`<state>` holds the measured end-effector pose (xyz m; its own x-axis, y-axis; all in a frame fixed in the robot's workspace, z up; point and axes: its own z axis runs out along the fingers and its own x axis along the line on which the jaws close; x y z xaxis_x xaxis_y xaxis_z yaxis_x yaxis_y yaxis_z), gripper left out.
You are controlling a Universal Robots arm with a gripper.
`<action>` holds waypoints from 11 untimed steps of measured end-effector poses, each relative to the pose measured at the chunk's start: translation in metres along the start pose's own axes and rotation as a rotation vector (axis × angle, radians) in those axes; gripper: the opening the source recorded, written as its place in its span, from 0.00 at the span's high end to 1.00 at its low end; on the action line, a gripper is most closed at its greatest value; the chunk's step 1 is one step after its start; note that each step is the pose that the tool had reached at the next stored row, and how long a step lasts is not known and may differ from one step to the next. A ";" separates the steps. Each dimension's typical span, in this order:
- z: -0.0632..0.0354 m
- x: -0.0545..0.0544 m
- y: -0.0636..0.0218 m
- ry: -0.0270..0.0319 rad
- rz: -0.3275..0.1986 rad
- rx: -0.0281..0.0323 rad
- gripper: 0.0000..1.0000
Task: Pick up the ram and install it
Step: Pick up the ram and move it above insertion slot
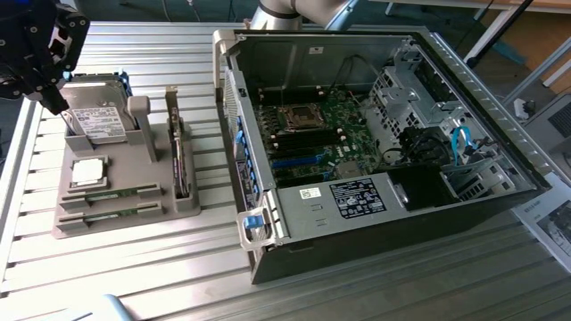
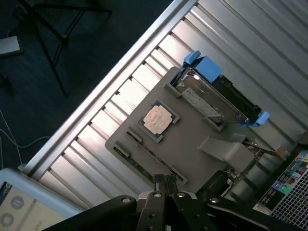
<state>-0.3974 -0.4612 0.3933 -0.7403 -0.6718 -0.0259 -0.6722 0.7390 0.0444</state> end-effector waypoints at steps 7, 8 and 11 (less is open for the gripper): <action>0.0000 0.000 0.0000 0.0062 -0.139 -0.0036 0.89; 0.0000 0.000 0.0000 0.0067 -0.152 -0.0039 0.89; 0.0000 0.000 0.0000 0.0085 -0.192 -0.0050 0.89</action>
<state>-0.3974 -0.4612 0.3933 -0.5984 -0.8007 -0.0259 -0.8009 0.5971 0.0445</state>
